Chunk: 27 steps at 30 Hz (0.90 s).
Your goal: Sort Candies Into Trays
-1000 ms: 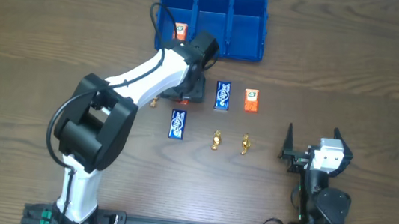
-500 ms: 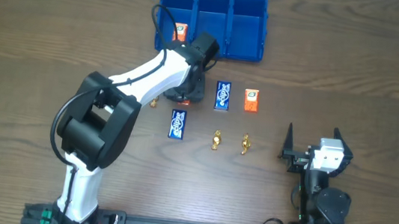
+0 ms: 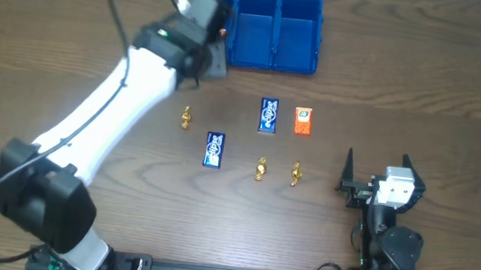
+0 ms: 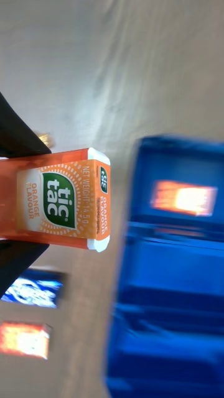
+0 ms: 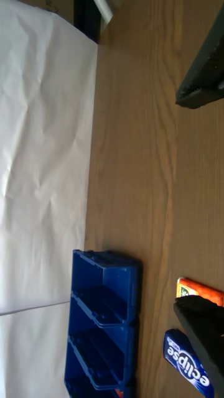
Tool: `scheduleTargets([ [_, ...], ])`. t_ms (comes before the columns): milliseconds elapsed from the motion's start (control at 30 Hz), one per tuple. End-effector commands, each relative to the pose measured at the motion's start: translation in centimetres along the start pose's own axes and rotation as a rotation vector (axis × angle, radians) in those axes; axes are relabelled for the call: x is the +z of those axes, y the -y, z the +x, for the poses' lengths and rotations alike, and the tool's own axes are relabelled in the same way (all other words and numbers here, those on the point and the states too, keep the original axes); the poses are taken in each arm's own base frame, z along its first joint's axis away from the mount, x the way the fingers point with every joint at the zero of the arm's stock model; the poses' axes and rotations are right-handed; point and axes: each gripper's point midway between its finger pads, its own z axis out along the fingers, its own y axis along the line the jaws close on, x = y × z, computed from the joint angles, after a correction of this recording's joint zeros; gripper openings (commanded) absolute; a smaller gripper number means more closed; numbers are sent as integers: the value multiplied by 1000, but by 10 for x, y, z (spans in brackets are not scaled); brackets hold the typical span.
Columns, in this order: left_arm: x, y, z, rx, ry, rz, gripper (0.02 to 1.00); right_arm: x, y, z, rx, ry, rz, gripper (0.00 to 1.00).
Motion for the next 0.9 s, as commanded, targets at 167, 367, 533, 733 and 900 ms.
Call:
scheduleTargets([
  [167, 12, -9, -74, 73, 91, -44, 380, 0, 0, 1, -12, -1, -1, 998],
  [367, 54, -7, -88, 107, 41, -70, 384, 0, 0, 1, -12, -1, -1, 998],
  [533, 79, -5, -88, 115, 17, -77, 404, 0, 0, 1, -12, -1, -1, 998],
  [733, 85, -3, -84, 115, -4, -60, 579, 0, 0, 1, -12, -1, -1, 998],
  [900, 76, 11, -80, 122, -11, -13, 641, 0, 0, 1, -12, -1, -1, 998],
])
